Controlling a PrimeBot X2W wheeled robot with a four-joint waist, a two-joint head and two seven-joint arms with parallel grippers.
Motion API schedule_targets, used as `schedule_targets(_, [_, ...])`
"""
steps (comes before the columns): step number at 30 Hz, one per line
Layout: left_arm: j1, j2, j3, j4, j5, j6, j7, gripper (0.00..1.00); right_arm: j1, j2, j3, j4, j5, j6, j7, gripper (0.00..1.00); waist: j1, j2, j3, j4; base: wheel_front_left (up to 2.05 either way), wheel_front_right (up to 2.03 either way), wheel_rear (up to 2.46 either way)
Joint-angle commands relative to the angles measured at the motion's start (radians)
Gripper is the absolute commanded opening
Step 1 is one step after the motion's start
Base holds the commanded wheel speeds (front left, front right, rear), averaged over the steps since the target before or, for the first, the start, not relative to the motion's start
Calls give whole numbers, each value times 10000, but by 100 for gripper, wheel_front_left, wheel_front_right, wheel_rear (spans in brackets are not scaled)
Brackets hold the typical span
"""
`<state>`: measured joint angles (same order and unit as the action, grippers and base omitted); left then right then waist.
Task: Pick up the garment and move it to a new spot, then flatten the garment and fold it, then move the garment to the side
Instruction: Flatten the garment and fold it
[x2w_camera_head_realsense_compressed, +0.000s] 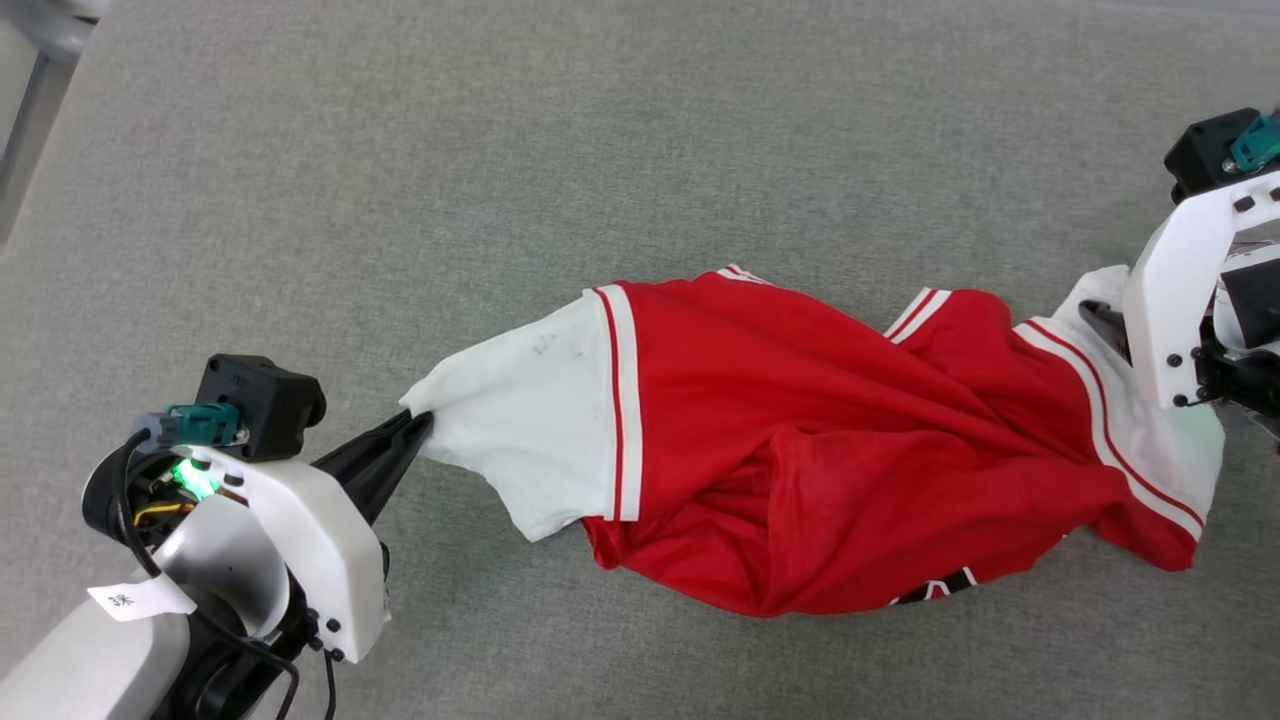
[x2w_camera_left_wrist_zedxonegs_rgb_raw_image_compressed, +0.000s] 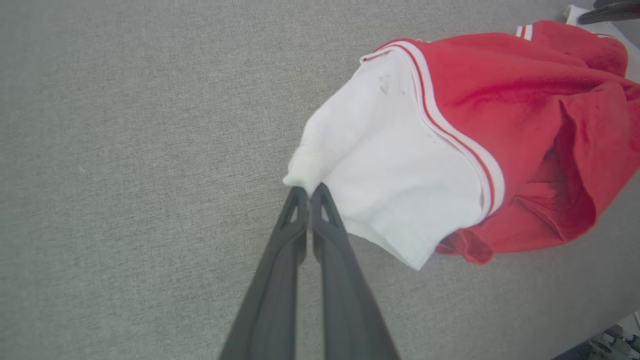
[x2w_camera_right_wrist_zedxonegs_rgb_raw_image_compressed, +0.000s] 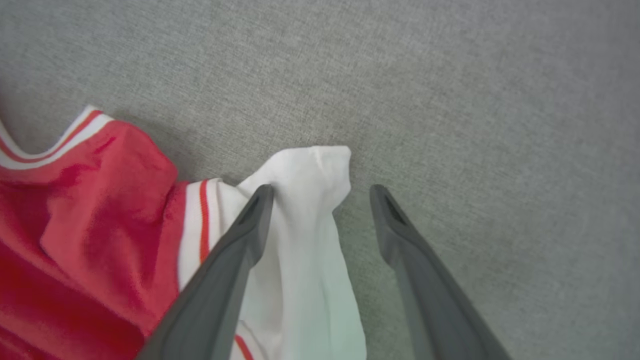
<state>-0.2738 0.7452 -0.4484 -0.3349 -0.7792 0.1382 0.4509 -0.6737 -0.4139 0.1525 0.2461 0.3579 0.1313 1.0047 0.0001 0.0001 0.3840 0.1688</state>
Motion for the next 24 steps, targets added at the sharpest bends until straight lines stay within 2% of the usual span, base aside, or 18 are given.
schedule_targets(1, [-168,-82,-56,35,66,-59,-81,0,-177,-106,104,244,-59,-11,49,100,-1,-1,170,187,0,0,0])
schedule_targets(5, [-328,-209,-165,147,142,-153,-137,0,-127,-354,590,697,-140,-11,101,100,-1,-1,355,354,0,0,0])
schedule_targets(12, [-540,-331,-252,301,212,-269,-253,0,164,-266,1034,1311,98,-8,90,100,-1,-1,555,471,0,0,0])
schedule_targets(13, [-582,-346,-266,320,211,-291,-257,0,231,-268,1147,1411,137,-6,133,56,-1,-1,572,479,0,0,0])
schedule_targets(14, [-617,-365,-284,348,225,-308,-276,0,311,-270,1303,1486,191,-6,164,33,-1,-1,590,484,0,0,0])
schedule_targets(15, [-646,-391,-304,382,235,-309,-294,0,365,-291,1401,1535,253,-6,150,0,-1,-1,601,491,0,0,0])
schedule_targets(18, [-657,-447,-370,513,254,-359,-327,0,380,-361,1424,1610,412,-8,-54,0,-1,-1,548,477,0,0,0])
schedule_targets(24, [-764,-496,-241,736,299,-365,-628,0,42,-415,931,1575,567,-14,-1156,0,-1,-1,93,308,0,0,0])
